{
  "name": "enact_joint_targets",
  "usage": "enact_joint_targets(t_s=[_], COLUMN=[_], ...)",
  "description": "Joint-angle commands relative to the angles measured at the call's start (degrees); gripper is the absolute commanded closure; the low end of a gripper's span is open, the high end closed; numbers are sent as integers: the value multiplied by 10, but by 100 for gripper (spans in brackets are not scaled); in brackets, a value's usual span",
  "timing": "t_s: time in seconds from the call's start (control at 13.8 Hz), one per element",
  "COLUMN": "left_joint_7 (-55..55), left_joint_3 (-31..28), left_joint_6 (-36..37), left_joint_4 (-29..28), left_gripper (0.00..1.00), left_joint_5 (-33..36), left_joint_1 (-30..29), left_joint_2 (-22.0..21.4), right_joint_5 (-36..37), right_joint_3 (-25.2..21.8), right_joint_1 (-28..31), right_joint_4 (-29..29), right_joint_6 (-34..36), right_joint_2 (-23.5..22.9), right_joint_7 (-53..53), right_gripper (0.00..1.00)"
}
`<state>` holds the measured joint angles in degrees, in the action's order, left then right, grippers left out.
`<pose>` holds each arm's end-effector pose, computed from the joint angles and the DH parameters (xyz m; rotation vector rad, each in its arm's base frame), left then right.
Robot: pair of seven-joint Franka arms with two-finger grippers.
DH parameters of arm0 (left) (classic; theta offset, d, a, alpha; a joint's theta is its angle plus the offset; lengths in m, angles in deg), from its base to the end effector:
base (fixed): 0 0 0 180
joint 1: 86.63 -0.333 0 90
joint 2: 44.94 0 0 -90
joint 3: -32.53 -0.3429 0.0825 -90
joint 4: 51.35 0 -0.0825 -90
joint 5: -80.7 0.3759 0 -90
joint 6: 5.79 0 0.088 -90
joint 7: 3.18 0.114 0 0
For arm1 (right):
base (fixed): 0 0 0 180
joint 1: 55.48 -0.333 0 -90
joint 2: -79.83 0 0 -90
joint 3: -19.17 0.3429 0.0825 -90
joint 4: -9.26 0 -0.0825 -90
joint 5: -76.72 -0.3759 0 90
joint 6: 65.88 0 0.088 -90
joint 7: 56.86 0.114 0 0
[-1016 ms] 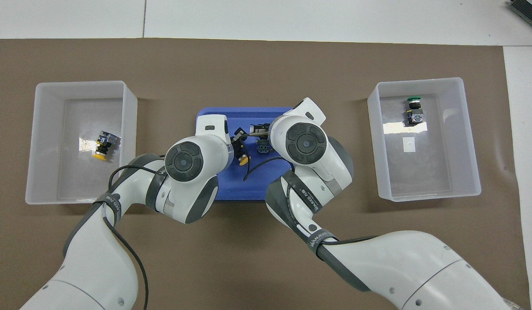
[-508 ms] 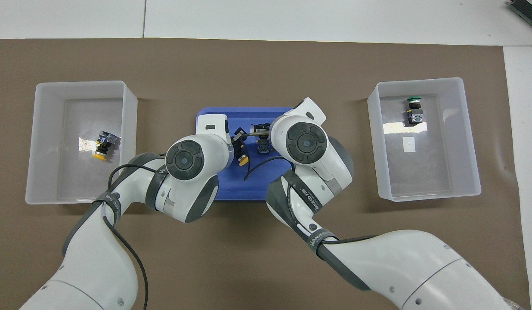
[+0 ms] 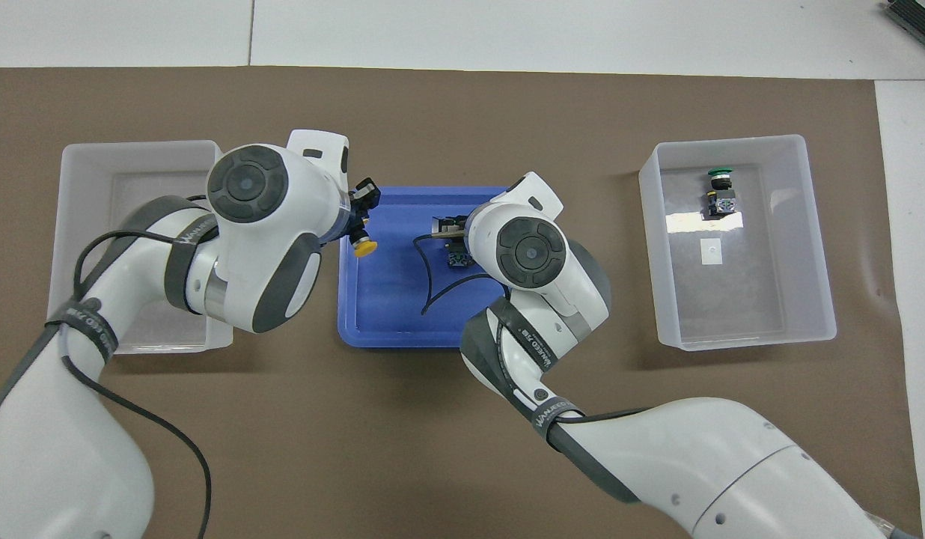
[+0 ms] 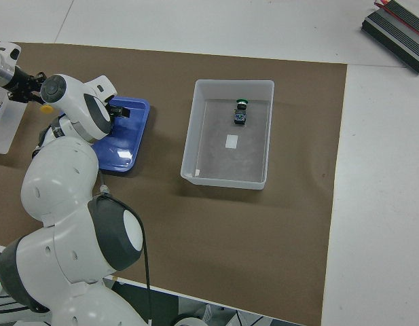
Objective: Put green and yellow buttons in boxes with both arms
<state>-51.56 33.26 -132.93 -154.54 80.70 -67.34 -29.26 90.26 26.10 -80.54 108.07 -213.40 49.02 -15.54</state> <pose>0.6059 -0.2201 0.4315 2.9591 0.7488 0.1796 0.6044 0.3672 0.3298 -2.9939 0.0156 -0.4746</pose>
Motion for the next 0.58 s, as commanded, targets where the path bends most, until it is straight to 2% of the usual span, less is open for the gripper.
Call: enact_joint_targets(t_s=[0.0,0.15,0.22,0.36,0.44,0.51], left_joint_7=[94,165,200,257,294,329], left_joint_3=[8,8,7,5,5,3], left_joint_6=[38,60,75,81,81,81], left_joint_4=[-4,4,7,11,10,7], left_gripper=[100,100,100,100,100,100], left_joint_5=[3,-2,-3,-4,-4,-4], left_joint_1=[-50,-87,-101,-129,-144,-158], left_joint_2=[-22,-28,-29,-29,-29,-30], right_joint_5=[2,3,5,9,10,10], right_joint_3=[1,1,0,0,0,0], right_joint_1=[-15,-26,-27,-27,-27,-28], right_joint_4=[2,19,22,19,19,19], right_joint_6=[-11,-8,-4,17,25,34], right_joint_2=[-8,-7,-6,-4,-3,-1], right_joint_7=[31,33,32,32,33,36], right_gripper=[0,0,4,77,100,100])
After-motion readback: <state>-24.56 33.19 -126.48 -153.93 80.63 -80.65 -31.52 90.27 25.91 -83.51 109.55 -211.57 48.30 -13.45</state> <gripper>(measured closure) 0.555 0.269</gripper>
